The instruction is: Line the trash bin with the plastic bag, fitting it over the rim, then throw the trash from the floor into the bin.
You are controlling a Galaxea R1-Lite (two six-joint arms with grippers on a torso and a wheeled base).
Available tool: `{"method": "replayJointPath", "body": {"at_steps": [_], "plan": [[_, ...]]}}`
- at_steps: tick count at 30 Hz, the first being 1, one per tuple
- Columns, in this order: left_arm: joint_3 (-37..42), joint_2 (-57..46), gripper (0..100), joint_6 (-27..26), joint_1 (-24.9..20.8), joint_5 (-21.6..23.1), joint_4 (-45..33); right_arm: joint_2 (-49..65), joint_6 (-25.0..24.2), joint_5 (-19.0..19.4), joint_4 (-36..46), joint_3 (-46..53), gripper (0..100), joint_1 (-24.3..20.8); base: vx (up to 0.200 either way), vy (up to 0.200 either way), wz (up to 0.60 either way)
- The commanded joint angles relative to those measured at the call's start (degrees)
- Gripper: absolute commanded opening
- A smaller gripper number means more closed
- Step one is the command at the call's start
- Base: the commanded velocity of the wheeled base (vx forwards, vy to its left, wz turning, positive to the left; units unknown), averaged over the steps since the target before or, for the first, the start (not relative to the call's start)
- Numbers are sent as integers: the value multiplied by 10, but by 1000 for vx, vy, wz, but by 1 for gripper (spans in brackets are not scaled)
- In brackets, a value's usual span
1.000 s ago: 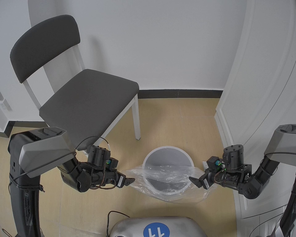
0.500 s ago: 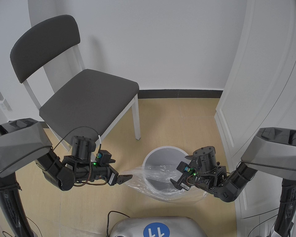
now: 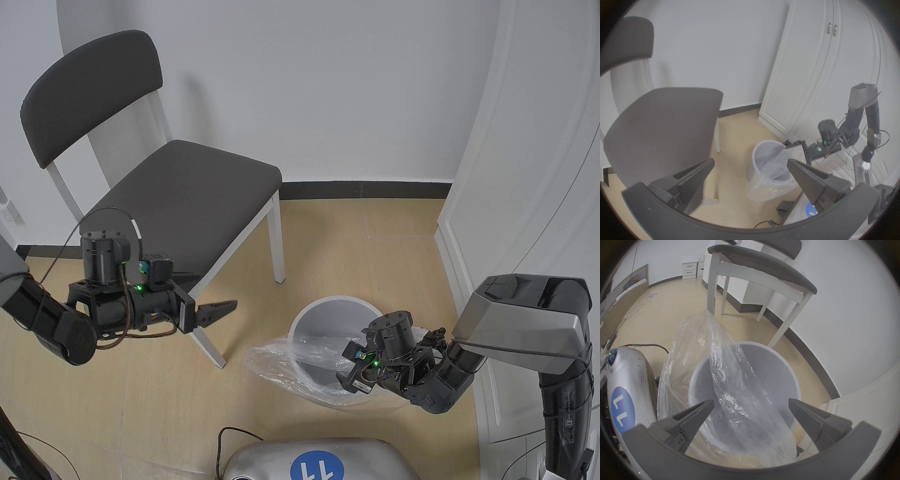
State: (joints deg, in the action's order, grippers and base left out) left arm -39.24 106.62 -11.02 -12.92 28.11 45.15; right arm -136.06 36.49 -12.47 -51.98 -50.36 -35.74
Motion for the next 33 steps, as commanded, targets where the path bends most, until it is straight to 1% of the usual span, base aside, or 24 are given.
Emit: {"method": "replayJointPath", "body": {"at_steps": [1,4,8,10,11,15,18,23,29,31,33], "plan": [[-2,-41,100,6,20,5,1,-29,0,0,1,-17,100,-3,0,0,0],[0,-46,100,11,19,5,2,-55,-4,-2,0,-41,100,-4,0,0,0],[14,-93,100,11,15,3,3,-87,-6,-26,0,-70,100,0,0,0,0],[22,-113,100,11,16,3,3,-90,-7,-30,0,-79,100,1,0,0,0],[22,-113,100,11,16,3,3,-90,-7,-30,0,-79,0,1,0,0,0],[17,-112,100,12,21,-1,3,-68,-12,-29,-1,-76,0,0,0,0,0],[18,-110,100,10,22,0,4,-36,-25,-30,1,-77,0,-1,0,0,0],[23,-128,100,10,21,0,3,-1,-25,-30,8,-101,0,20,0,0,0],[19,-118,100,11,22,-1,4,-20,-26,-31,9,-161,0,46,0,0,0],[18,-115,100,11,22,-2,4,-33,-30,-33,9,-186,0,52,0,0,0],[16,-110,100,10,24,-2,4,-53,-46,-39,9,-222,0,53,0,0,0]]}}
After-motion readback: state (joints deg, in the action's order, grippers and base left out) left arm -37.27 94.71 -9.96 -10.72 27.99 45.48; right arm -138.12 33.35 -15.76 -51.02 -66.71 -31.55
